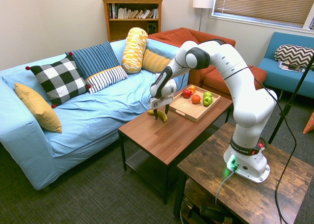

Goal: Put banana in the tray

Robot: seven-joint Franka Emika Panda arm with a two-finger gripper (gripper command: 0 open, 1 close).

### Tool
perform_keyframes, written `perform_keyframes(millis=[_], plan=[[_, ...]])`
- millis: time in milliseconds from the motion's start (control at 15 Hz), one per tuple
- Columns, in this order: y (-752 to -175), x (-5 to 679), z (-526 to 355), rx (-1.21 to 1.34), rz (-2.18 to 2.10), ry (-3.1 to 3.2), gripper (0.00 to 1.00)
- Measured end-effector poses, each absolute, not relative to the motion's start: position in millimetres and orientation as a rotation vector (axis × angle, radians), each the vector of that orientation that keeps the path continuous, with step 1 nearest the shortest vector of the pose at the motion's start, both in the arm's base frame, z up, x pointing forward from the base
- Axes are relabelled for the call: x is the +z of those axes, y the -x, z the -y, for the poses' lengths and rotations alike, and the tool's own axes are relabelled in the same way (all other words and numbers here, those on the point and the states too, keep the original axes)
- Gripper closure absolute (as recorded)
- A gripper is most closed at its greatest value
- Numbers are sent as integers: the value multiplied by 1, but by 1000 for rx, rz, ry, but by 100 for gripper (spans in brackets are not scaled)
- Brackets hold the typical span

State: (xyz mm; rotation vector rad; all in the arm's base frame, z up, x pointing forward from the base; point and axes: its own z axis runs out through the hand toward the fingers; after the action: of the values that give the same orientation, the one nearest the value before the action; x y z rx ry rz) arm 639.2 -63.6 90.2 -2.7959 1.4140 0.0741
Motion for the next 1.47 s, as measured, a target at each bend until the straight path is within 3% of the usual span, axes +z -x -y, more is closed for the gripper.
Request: perform_keyframes(millis=[1067,1467], plan=[[-643,92,48,154,-1389,2762,100],[-658,189,73,59,-1408,2756,100]])
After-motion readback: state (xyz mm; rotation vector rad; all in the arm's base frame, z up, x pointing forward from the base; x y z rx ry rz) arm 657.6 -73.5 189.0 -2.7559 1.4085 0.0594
